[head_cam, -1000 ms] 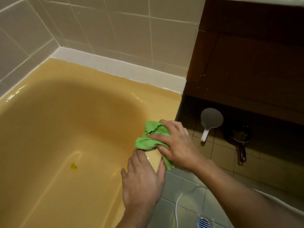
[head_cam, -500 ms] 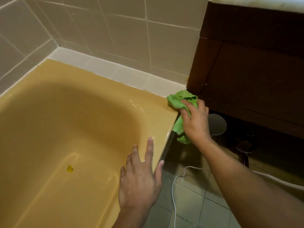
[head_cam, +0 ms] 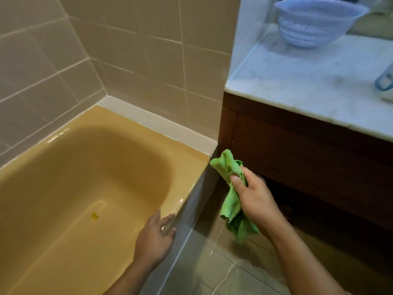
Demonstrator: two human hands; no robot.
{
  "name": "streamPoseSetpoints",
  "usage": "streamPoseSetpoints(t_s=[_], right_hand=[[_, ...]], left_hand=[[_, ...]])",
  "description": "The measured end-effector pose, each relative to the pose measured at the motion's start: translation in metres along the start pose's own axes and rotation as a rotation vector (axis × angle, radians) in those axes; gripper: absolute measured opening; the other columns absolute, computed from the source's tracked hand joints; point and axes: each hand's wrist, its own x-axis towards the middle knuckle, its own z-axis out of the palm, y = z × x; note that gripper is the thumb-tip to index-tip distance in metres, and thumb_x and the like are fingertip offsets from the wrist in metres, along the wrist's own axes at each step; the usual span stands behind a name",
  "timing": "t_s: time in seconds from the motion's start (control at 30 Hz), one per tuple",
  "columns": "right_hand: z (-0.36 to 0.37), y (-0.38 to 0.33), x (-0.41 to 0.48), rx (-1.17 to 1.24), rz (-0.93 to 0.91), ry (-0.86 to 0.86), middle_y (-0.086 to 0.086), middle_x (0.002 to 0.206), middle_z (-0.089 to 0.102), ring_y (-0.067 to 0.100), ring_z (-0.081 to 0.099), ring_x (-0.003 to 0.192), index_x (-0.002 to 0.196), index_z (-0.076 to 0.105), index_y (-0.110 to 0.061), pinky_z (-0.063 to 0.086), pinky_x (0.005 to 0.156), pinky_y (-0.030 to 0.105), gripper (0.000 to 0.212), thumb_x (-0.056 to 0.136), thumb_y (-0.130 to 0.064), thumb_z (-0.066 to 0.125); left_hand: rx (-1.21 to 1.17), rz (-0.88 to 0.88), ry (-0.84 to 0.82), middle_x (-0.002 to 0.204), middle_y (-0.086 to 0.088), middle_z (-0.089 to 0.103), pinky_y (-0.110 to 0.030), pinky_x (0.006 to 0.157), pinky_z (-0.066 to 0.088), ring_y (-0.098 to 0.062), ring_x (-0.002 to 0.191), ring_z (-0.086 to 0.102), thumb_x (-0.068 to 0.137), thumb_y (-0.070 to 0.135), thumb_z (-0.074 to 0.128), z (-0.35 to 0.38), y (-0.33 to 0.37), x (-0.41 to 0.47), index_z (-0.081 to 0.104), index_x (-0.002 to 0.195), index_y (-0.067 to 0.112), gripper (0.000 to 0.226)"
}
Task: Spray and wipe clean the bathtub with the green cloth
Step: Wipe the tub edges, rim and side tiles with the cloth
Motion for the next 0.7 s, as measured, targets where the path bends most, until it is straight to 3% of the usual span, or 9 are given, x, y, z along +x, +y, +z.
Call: streamPoseSetpoints(t_s=[0.07, 0.1, 0.17, 0.27, 0.37, 0.47, 0.53, 0.6, 0.7], right_hand=[[0.0, -0.018, -0.028, -0.041, -0.012, -0.097, -0.007, 0.109, 0.068, 0.014, 0.063, 0.104, 0.126, 0.063, -0.036, 0.049, 0.099, 0.043, 0.023, 0.106, -0.031, 0.051], [0.003, -0.028, -0.042, -0.057, -0.015, -0.159, -0.007, 0.106, 0.069, 0.015, 0.064, 0.103, 0.123, 0.064, -0.035, 0.049, 0.097, 0.042, 0.022, 0.106, -0.031, 0.052], [0.01, -0.048, -0.075, -0.068, -0.007, -0.297, -0.008, 0.102, 0.07, 0.016, 0.065, 0.103, 0.12, 0.067, -0.035, 0.049, 0.095, 0.04, 0.02, 0.105, -0.029, 0.053], [0.022, -0.081, -0.126, -0.038, -0.006, -0.491, -0.008, 0.104, 0.073, 0.015, 0.067, 0.103, 0.118, 0.07, -0.034, 0.051, 0.098, 0.042, 0.024, 0.106, -0.024, 0.053], [0.029, -0.112, -0.172, 0.056, -0.034, -0.611, 0.002, 0.102, 0.074, 0.015, 0.07, 0.096, 0.117, 0.071, -0.029, 0.054, 0.09, 0.036, 0.026, 0.106, -0.016, 0.051], [0.03, -0.142, -0.206, 0.127, -0.048, -0.642, 0.009, 0.103, 0.074, 0.009, 0.07, 0.088, 0.116, 0.072, -0.023, 0.054, 0.076, 0.022, 0.026, 0.105, -0.01, 0.052], [0.028, -0.157, -0.221, 0.084, -0.12, -0.618, -0.004, 0.111, 0.074, 0.007, 0.068, 0.103, 0.118, 0.073, -0.028, 0.054, 0.088, 0.026, 0.029, 0.103, -0.011, 0.056], [0.022, -0.171, -0.234, -0.001, -0.208, -0.587, -0.014, 0.117, 0.072, 0.004, 0.065, 0.11, 0.118, 0.075, -0.033, 0.053, 0.099, 0.032, 0.031, 0.1, -0.012, 0.06], [0.005, -0.192, -0.245, -0.101, -0.244, -0.498, -0.012, 0.101, 0.077, 0.004, 0.072, 0.093, 0.109, 0.08, -0.027, 0.062, 0.087, 0.035, 0.022, 0.099, -0.014, 0.065]], left_hand=[[-0.319, -0.063, -0.053, 0.138, 0.012, 0.066, -0.035, 0.109, 0.049, -0.011, 0.128, 0.061, 0.099, 0.029, 0.068, -0.032, 0.013, -0.038, 0.077, 0.107, 0.048, 0.023], [-0.488, -0.055, -0.059, 0.127, 0.014, 0.071, -0.032, 0.103, 0.053, -0.008, 0.122, 0.065, 0.099, 0.022, 0.069, -0.05, 0.022, -0.058, 0.077, 0.105, 0.046, 0.026], [-0.675, 0.035, -0.064, 0.13, 0.018, 0.069, -0.017, 0.097, 0.051, -0.001, 0.123, 0.062, 0.098, 0.017, 0.07, -0.085, 0.04, -0.104, 0.069, 0.125, 0.042, 0.036], [-0.781, 0.202, -0.043, 0.139, 0.025, 0.062, -0.017, 0.107, 0.043, 0.006, 0.132, 0.054, 0.097, 0.015, 0.071, -0.126, 0.062, -0.164, 0.051, 0.148, 0.037, 0.059], [-0.779, 0.231, 0.106, 0.131, 0.026, 0.066, -0.012, 0.103, 0.044, 0.007, 0.127, 0.056, 0.094, 0.009, 0.073, -0.155, 0.071, -0.214, 0.057, 0.14, 0.037, 0.056], [-0.676, 0.236, 0.323, 0.117, 0.012, 0.07, -0.023, 0.099, 0.049, -0.006, 0.114, 0.063, 0.091, 0.009, 0.075, -0.182, 0.075, -0.252, 0.073, 0.114, 0.024, 0.027], [-0.595, 0.265, 0.418, 0.108, 0.007, 0.069, -0.022, 0.092, 0.047, -0.012, 0.106, 0.064, 0.089, 0.009, 0.077, -0.2, 0.076, -0.276, 0.076, 0.099, 0.025, 0.019], [-0.507, 0.271, 0.484, 0.102, 0.006, 0.066, -0.019, 0.088, 0.045, -0.011, 0.1, 0.062, 0.089, 0.012, 0.079, -0.22, 0.08, -0.298, 0.073, 0.094, 0.036, 0.025], [-0.383, 0.278, 0.554, 0.102, 0.006, 0.064, -0.01, 0.085, 0.042, -0.004, 0.098, 0.059, 0.088, 0.014, 0.08, -0.245, 0.085, -0.324, 0.077, 0.098, 0.029, 0.018]])
